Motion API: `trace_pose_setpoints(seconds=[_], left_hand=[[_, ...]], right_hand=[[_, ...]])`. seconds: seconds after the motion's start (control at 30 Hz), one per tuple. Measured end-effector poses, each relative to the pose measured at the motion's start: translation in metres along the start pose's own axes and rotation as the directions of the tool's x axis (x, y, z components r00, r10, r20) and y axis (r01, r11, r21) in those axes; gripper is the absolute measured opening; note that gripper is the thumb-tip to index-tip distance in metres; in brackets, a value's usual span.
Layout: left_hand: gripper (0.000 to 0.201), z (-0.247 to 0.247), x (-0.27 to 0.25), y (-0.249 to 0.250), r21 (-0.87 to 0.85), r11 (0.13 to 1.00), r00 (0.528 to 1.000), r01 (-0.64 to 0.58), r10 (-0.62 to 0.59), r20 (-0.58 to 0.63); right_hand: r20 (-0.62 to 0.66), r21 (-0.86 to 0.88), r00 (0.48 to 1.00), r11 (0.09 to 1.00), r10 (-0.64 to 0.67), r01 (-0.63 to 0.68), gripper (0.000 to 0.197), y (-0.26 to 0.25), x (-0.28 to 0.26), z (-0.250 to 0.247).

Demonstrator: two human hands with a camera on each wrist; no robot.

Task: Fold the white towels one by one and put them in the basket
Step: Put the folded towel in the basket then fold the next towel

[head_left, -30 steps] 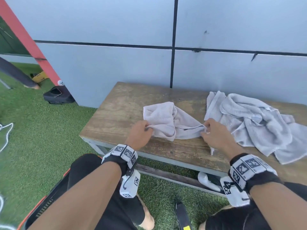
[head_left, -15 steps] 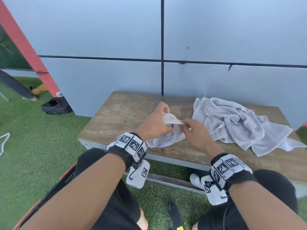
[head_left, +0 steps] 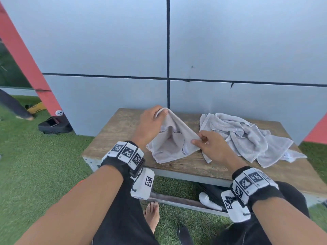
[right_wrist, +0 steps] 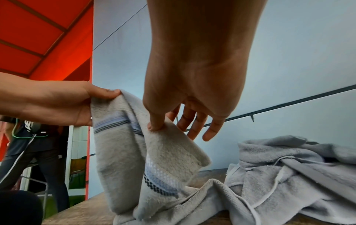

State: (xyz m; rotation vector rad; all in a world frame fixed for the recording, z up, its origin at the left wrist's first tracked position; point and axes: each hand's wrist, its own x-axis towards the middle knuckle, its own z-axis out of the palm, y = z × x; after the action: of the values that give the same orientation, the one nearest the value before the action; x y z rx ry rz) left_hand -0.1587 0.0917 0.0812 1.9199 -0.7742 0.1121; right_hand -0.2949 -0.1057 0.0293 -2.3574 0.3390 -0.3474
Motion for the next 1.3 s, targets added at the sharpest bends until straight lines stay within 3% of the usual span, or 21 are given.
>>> trace_pose_setpoints(seconds=[0.2, 0.4, 0.6, 0.7, 0.83, 0.9, 0.97, 1.03, 1.17, 1.3], left_hand=[[0.027, -0.013, 0.01, -0.005, 0.013, 1.0, 1.0, 0.018, -0.018, -0.013], [0.031, -0.022, 0.004, -0.015, 0.066, 0.993, 0.995, 0.097, -0.098, 0.01], [0.024, -0.021, 0.011, -0.032, 0.175, 0.968, 0.98, 0.181, -0.193, 0.051], [0.029, -0.011, 0.018, -0.053, 0.352, 0.902, 0.942, 0.251, -0.312, 0.128], [0.036, 0.01, 0.017, -0.08, 0.478, 0.824, 0.822, 0.304, -0.481, 0.306], [0.029, 0.018, 0.018, -0.091, 0.477, 0.831, 0.803, 0.286, -0.48, 0.354], [0.021, 0.026, 0.019, -0.102, 0.453, 0.851, 0.794, 0.263, -0.458, 0.399], [0.021, 0.037, 0.02, -0.113, 0.436, 0.859, 0.754, 0.269, -0.469, 0.46], [0.046, 0.058, 0.02, -0.135, 0.444, 0.855, 0.672, 0.268, -0.496, 0.55], [0.05, 0.069, 0.027, -0.143, 0.486, 0.862, 0.655, 0.148, -0.453, 0.605]], right_hand=[[-0.032, -0.053, 0.997, 0.996, 0.073, -0.075, 0.013, 0.004, 0.0, -0.007], [-0.11, -0.098, 0.989, 0.99, 0.093, -0.104, 0.042, 0.005, 0.003, -0.007], [-0.136, -0.056, 0.983, 0.99, 0.12, -0.128, 0.023, 0.013, 0.016, -0.002], [-0.083, -0.055, 0.978, 0.979, 0.191, -0.196, 0.016, 0.017, 0.03, 0.004], [0.003, -0.086, 0.97, 0.966, 0.244, -0.243, 0.032, 0.028, 0.048, 0.019], [0.019, -0.095, 0.973, 0.97, 0.228, -0.225, 0.038, 0.034, 0.058, 0.028], [0.051, -0.122, 0.973, 0.968, 0.225, -0.218, 0.031, 0.038, 0.07, 0.036], [0.097, -0.159, 0.969, 0.964, 0.229, -0.212, 0.027, 0.041, 0.08, 0.044], [0.228, -0.286, 0.938, 0.939, 0.262, -0.193, 0.026, 0.053, 0.097, 0.064], [0.316, -0.477, 0.907, 0.873, 0.278, -0.101, 0.025, 0.051, 0.095, 0.081]])
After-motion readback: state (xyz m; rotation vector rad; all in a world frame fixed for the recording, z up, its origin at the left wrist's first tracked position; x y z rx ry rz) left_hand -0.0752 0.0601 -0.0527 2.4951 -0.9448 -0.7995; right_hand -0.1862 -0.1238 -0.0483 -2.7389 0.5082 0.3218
